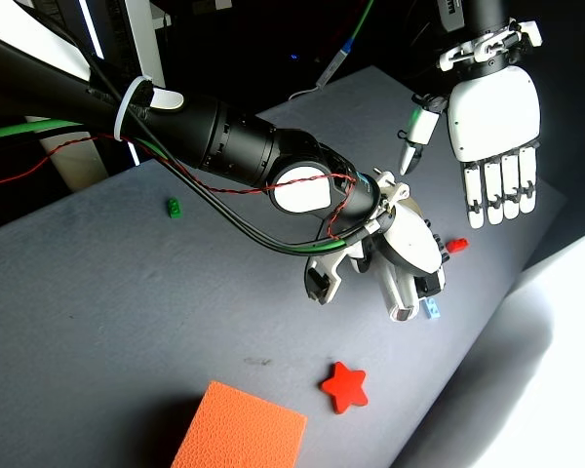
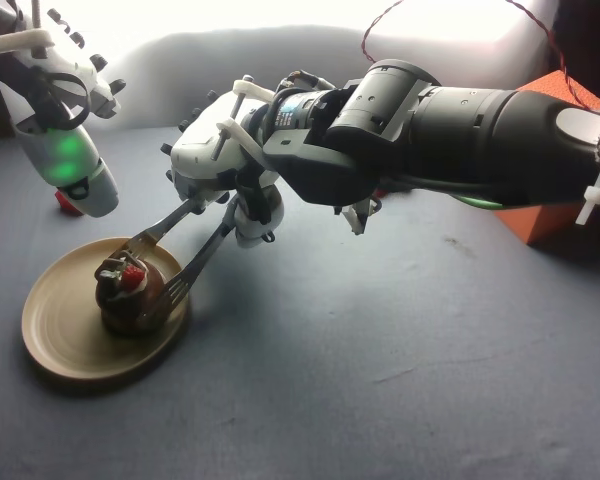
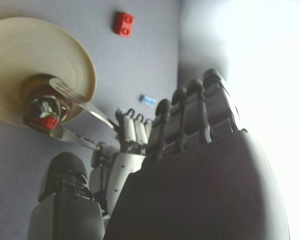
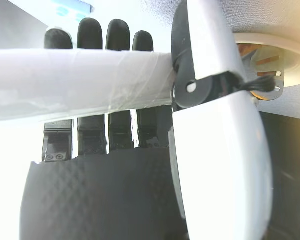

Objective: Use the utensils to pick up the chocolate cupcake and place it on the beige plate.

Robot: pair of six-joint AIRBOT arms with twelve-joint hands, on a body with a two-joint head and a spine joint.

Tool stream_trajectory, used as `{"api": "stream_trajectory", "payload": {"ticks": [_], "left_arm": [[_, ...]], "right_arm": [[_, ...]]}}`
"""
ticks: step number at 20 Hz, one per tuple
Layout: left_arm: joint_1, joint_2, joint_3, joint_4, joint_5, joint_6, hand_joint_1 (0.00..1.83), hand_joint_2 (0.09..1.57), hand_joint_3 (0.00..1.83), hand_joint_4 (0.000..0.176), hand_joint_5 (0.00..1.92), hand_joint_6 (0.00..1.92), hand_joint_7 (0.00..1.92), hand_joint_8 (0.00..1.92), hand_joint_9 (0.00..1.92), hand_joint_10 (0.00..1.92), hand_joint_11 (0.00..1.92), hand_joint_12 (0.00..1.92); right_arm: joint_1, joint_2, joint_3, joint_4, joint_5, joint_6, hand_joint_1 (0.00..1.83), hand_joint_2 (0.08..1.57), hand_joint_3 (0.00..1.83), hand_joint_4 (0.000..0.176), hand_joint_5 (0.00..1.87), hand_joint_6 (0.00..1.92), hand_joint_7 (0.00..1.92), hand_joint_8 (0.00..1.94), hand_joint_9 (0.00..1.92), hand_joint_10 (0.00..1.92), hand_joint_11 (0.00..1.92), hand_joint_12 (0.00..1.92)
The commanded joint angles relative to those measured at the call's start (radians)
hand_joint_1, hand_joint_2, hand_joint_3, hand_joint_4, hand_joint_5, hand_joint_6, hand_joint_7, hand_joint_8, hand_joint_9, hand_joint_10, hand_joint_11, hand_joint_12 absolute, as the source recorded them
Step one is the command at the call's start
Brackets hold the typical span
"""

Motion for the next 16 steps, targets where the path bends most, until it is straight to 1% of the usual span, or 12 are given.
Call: {"api": "stream_trajectory", "payload": {"ticks": [1,3,5,7,9,11,13,14,16], "left_arm": [[-0.006,0.004,0.003,0.059,-0.04,0.004,0.13,1.08,0.0,0.0,0.0,0.0,0.0,0.0,0.0,0.0,0.0,0.0],[-0.006,0.004,0.003,0.059,-0.04,0.004,0.14,1.08,0.0,0.0,0.0,0.0,0.01,0.0,0.01,0.0,0.0,0.0],[-0.006,0.004,0.003,0.059,-0.04,0.004,0.13,1.08,0.0,0.0,0.0,0.0,0.0,0.0,0.0,0.0,0.0,0.0],[-0.006,0.004,0.003,0.059,-0.04,0.004,0.13,1.08,0.0,0.0,0.0,0.0,0.0,0.0,0.0,0.0,0.0,0.0],[-0.006,0.004,0.003,0.059,-0.04,0.004,0.14,1.08,0.0,0.0,0.0,0.0,0.0,0.0,0.0,0.0,0.0,0.0],[-0.006,0.004,0.003,0.059,-0.04,0.004,0.14,1.08,0.0,0.0,0.01,0.0,0.01,0.0,0.0,0.0,0.0,0.0],[-0.006,0.004,0.003,0.059,-0.04,0.004,0.14,1.08,0.0,0.0,0.0,0.0,0.0,0.0,0.0,0.0,0.0,0.0],[-0.006,0.004,0.003,0.059,-0.04,0.004,0.13,1.08,0.0,0.0,0.0,0.0,0.0,0.0,0.0,0.0,0.0,0.0],[-0.006,0.004,0.003,0.059,-0.04,0.004,0.12,1.08,0.0,0.0,0.0,0.0,0.01,0.0,0.0,0.0,0.0,0.0]], "right_arm": [[0.014,0.005,0.0,-0.007,0.092,-0.005,1.19,1.01,0.0,0.0,0.72,0.32,0.69,0.57,0.59,0.97,0.43,1.58],[0.015,0.008,-0.001,-0.007,0.091,-0.002,1.17,1.03,0.0,0.0,0.7,0.27,0.67,0.53,0.53,0.96,0.37,1.59],[0.017,0.013,-0.005,-0.007,0.082,-0.002,1.16,1.02,0.0,0.0,0.73,0.21,0.68,0.49,0.52,0.96,0.36,1.6],[0.019,0.03,-0.02,-0.007,0.087,-0.002,1.17,1.01,0.0,0.0,0.73,0.2,0.69,0.49,0.55,0.96,0.4,1.57],[0.019,0.052,-0.046,-0.007,0.119,-0.002,1.16,1.01,0.0,0.0,0.73,0.19,0.69,0.49,0.55,0.96,0.4,1.56],[0.024,0.065,-0.06,-0.007,0.125,-0.001,1.17,1.03,0.0,0.0,0.71,0.17,0.63,0.53,0.47,1.02,0.35,1.61],[0.027,0.073,-0.06,-0.007,0.114,0.001,1.16,1.03,0.0,0.0,0.72,0.16,0.65,0.5,0.51,0.94,0.34,1.56],[0.026,0.078,-0.06,-0.007,0.112,0.001,1.14,1.02,0.0,0.0,0.72,0.15,0.67,0.48,0.54,0.92,0.38,1.53],[0.022,0.086,-0.06,-0.007,0.114,-0.001,1.14,1.04,0.01,0.0,0.72,0.15,0.67,0.48,0.54,0.91,0.38,1.53]]}}
